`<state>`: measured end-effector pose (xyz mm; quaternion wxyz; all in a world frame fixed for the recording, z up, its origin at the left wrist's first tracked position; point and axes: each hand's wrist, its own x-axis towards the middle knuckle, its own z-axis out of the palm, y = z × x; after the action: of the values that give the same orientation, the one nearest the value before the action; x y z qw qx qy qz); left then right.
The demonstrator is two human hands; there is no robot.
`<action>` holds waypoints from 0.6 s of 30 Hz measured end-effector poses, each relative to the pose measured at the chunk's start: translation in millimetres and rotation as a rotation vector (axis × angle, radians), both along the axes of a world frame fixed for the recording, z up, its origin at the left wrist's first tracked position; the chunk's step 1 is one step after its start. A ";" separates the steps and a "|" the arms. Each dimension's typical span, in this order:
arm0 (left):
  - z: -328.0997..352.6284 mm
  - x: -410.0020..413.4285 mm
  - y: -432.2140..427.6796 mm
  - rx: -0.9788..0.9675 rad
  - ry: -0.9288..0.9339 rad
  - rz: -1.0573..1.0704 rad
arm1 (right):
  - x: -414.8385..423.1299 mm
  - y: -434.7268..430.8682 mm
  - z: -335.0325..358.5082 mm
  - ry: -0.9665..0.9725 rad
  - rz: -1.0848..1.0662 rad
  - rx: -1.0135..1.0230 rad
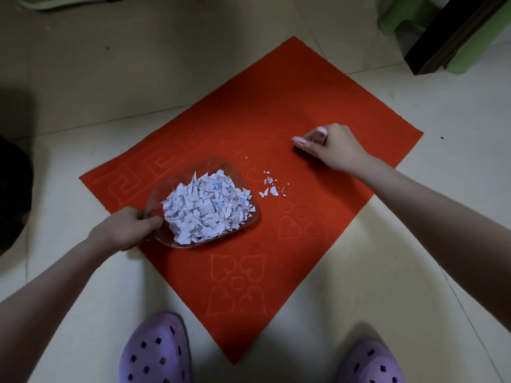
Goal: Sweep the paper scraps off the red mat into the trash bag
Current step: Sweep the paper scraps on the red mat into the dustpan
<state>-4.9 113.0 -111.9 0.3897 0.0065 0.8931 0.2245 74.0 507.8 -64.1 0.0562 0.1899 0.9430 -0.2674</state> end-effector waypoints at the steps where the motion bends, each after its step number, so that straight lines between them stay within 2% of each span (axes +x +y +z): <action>1: 0.1 0.0 0.3 -0.004 0.000 -0.002 | 0.1 -2.7 1.5 -0.025 0.027 -0.030; 4: 1.1 -0.1 2.1 -0.004 -0.002 -0.004 | -2.0 2.4 11.9 -0.005 0.047 -0.042; 7: 2.1 0.1 4.4 0.000 -0.002 -0.002 | -9.5 18.4 22.6 0.094 -0.064 0.022; 11: 5.8 0.0 8.9 -0.002 0.004 -0.016 | -11.7 20.2 10.7 0.043 -0.099 0.064; 18: 4.3 0.2 12.6 -0.025 0.016 -0.035 | 5.7 -8.6 3.9 -0.050 0.154 -0.107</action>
<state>-4.7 125.6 -107.6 0.3863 0.0189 0.8988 0.2064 79.7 499.2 -60.3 0.1100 0.1204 0.9376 -0.3072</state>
